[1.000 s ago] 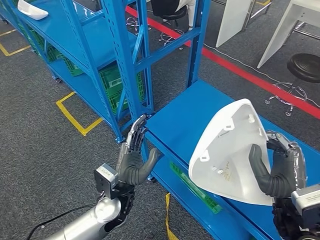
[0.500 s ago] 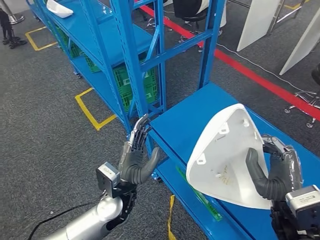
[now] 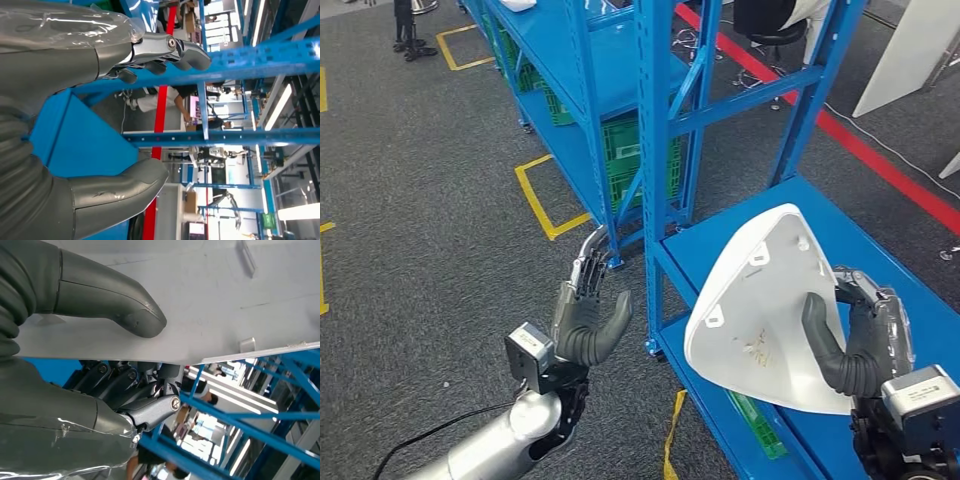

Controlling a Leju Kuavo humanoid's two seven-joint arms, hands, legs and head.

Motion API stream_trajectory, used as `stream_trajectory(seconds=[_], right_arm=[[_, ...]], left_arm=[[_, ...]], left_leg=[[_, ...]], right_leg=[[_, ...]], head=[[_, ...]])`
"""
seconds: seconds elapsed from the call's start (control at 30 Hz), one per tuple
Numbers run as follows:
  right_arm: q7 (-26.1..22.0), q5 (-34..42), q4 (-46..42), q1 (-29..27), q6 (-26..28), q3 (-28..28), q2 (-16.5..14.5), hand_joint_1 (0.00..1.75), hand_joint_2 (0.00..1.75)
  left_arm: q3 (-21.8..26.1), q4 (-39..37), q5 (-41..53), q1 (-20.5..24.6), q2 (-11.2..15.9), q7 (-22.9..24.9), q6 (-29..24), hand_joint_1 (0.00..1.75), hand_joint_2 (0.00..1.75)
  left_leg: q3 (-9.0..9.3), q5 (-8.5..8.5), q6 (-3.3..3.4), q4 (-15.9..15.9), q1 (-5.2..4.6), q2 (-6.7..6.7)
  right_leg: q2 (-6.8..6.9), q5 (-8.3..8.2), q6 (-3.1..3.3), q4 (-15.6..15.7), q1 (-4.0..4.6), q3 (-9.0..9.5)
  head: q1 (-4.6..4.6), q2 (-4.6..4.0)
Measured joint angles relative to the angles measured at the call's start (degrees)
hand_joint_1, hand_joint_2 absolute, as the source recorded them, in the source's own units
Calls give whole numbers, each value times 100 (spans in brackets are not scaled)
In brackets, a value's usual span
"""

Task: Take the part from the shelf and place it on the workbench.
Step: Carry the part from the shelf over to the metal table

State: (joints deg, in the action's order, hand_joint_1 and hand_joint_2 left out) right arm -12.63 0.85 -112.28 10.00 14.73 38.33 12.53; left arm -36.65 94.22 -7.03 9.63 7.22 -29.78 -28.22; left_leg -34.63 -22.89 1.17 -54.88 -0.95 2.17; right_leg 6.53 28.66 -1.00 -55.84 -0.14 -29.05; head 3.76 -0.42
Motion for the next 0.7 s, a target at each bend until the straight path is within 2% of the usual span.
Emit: stream_trajectory(seconds=[0.03,0.1,0.13,0.17,0.2,0.23,0.27,0.3,0.33,0.37,0.4,0.43,0.47,0.5,0.53,0.57,0.63,0.67,0.7], right_arm=[[-6,0,2,1,-1,-1,-1,175,175],[-14,1,11,-7,-3,-3,-1,175,175],[-17,3,16,-15,-4,-2,-1,175,175],[-16,5,24,-24,-5,0,-2,175,175],[-16,7,33,-32,-7,1,-2,175,175],[-16,8,40,-35,-8,2,-3,175,175],[-17,9,45,-35,-13,2,-3,175,175],[-20,9,49,-34,-19,1,-3,175,175],[-24,11,50,-33,-28,1,-3,175,175],[-29,14,52,-31,-39,2,-3,175,175],[-37,16,55,-30,-54,3,-3,175,175],[-45,19,56,-26,-73,7,-7,175,175],[-55,24,57,-21,-90,11,-15,175,175],[-64,31,57,-17,-106,16,-28,175,175],[-74,39,58,-17,-119,20,-40,175,175],[-84,51,59,-18,-125,23,-51,175,175],[-103,73,66,-25,-140,25,-59,175,175],[-110,85,72,-27,-149,27,-61,175,175],[-116,98,80,-28,-158,30,-62,175,175]], left_arm=[[0,-1,-2,2,-4,-4,-1,0,175],[0,-3,-6,8,-20,-15,-3,0,175],[0,-5,-10,10,-28,-18,-4,0,175],[0,-9,-13,8,-34,-20,-4,0,175],[0,-14,-15,5,-37,-21,-4,0,175],[0,-18,-17,3,-38,-21,-4,0,175],[0,-20,-19,1,-39,-21,-5,0,175],[0,-22,-19,0,-40,-22,-7,0,175],[0,-24,-21,3,-41,-25,-8,0,175],[0,-26,-24,5,-42,-30,-10,0,175],[0,-29,-27,6,-43,-36,-14,0,175],[-1,-31,-31,5,-43,-44,-17,0,175],[-1,-32,-34,1,-41,-52,-21,0,175],[-2,-33,-38,-4,-38,-57,-24,0,175],[-2,-33,-40,-2,-34,-65,-25,0,175],[-2,-34,-44,8,-31,-70,-25,0,175],[-2,-37,-53,26,-30,-77,-24,0,175],[-2,-41,-58,29,-30,-77,-24,0,175],[-2,-47,-62,26,-29,-77,-24,0,175]], left_leg=[[21,13,24,28,21,-68],[53,24,61,59,46,-198],[55,24,74,56,47,-269],[58,22,79,54,46,-354],[62,20,78,50,47,-446],[71,17,74,45,50,-540],[84,11,64,37,55,-633],[95,1,50,28,63,-720],[94,-7,31,12,62,-800],[79,-8,8,-3,66,-872],[54,0,-23,-10,76,-940],[28,18,-59,-8,86,-1008],[7,38,-97,1,95,-1079],[-7,33,-127,-11,96,-1078],[-53,-23,-153,-100,84,-965],[-161,-138,-176,-310,75,-792],[-551,-475,-222,-1043,87,-410],[-757,-601,-244,-1412,107,-332],[-886,-637,-261,-1631,124,-294]], right_leg=[[-126,88,-26,-124,-13,-48],[-475,398,-71,-736,-40,-335],[-570,564,-86,-1151,-44,-547],[-609,664,-99,-1495,-44,-737],[-625,656,-108,-1663,-46,-852],[-636,529,-110,-1601,-49,-861],[-671,305,-107,-1321,-55,-765],[-783,55,-100,-909,-71,-609],[-932,-123,-90,-525,-91,-452],[-1059,-220,-75,-232,-106,-325],[-1148,-241,-57,-70,-109,-244],[-1146,-217,-33,-26,-99,-203],[-1085,-217,-1,3,-95,-173],[-1011,-232,32,30,-95,-144],[-932,-246,67,64,-102,-118],[-843,-259,99,101,-107,-95],[-667,-261,142,131,-85,-77],[-576,-255,153,132,-74,-79],[-489,-247,157,131,-69,-79]], head=[[-15,0],[-61,0],[-77,0],[-85,0],[-87,0],[-88,0],[-90,0],[-94,0],[-98,0],[-102,0],[-103,0],[-103,0],[-97,0],[-90,0],[-67,0],[-40,0],[2,0],[6,0],[8,0]])
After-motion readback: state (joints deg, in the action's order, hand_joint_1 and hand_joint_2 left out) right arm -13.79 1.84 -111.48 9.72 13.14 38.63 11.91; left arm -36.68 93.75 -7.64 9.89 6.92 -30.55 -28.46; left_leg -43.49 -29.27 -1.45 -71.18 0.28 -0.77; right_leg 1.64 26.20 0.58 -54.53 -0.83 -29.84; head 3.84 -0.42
